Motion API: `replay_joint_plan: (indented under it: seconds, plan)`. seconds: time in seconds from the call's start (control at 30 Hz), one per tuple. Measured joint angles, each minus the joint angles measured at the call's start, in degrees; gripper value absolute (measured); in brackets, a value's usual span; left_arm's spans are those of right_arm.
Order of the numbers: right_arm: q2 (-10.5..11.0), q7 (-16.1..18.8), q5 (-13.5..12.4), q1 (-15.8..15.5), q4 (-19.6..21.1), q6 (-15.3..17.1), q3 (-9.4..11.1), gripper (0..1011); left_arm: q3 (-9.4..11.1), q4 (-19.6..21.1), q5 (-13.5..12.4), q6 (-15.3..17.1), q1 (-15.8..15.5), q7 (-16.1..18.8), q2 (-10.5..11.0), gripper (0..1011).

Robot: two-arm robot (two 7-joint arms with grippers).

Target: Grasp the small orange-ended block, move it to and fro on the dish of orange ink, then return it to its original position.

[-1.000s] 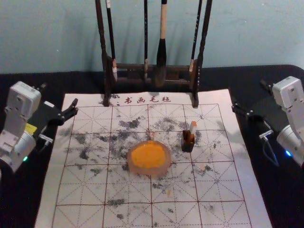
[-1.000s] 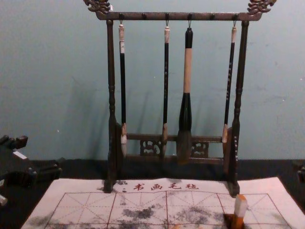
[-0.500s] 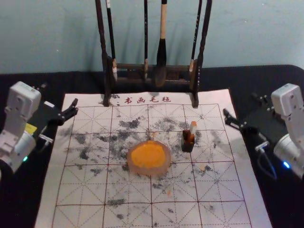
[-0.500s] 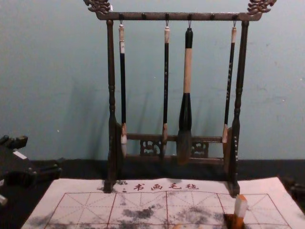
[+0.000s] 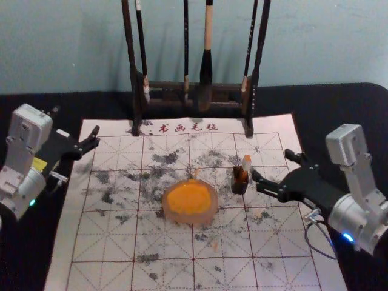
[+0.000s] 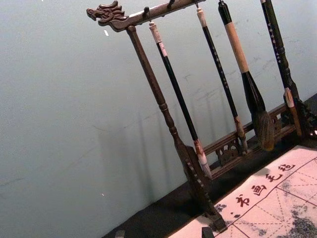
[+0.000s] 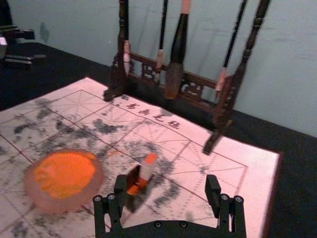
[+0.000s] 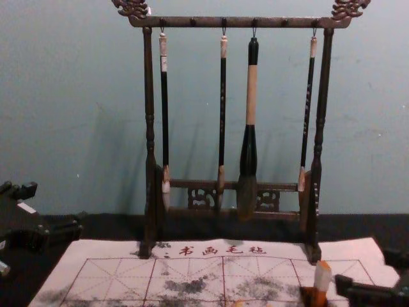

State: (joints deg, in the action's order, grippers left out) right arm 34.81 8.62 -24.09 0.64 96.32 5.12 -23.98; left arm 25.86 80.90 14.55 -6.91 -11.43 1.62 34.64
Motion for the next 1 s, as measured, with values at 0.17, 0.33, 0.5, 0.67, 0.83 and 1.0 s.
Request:
replay_joint_plan:
  seconds: [0.17,0.33,0.5,0.67,0.83,1.0]
  plan:
    - [-2.9,-0.3,0.4,1.5,-0.6,3.3,-0.9,1000,0.0,0.0,0.0,0.0,0.0,0.0,0.0,1001]
    - [-5.9,-1.9,1.2,3.0,-2.0,5.9,-1.3,1000,0.0,0.0,0.0,0.0,0.0,0.0,0.0,1001]
    - [-9.0,-3.6,2.2,4.6,-3.7,7.9,-1.5,1000,0.0,0.0,0.0,0.0,0.0,0.0,0.0,1001]
    - [-11.0,-4.3,3.4,5.6,-5.4,8.7,-1.5,1000,0.0,0.0,0.0,0.0,0.0,0.0,0.0,1001]
    - [-11.8,-4.3,3.9,5.8,-5.8,9.2,-1.1,1000,0.0,0.0,0.0,0.0,0.0,0.0,0.0,1001]
    - [-12.0,-4.2,4.0,5.8,-5.8,9.3,-0.9,1000,0.0,0.0,0.0,0.0,0.0,0.0,0.0,1001]
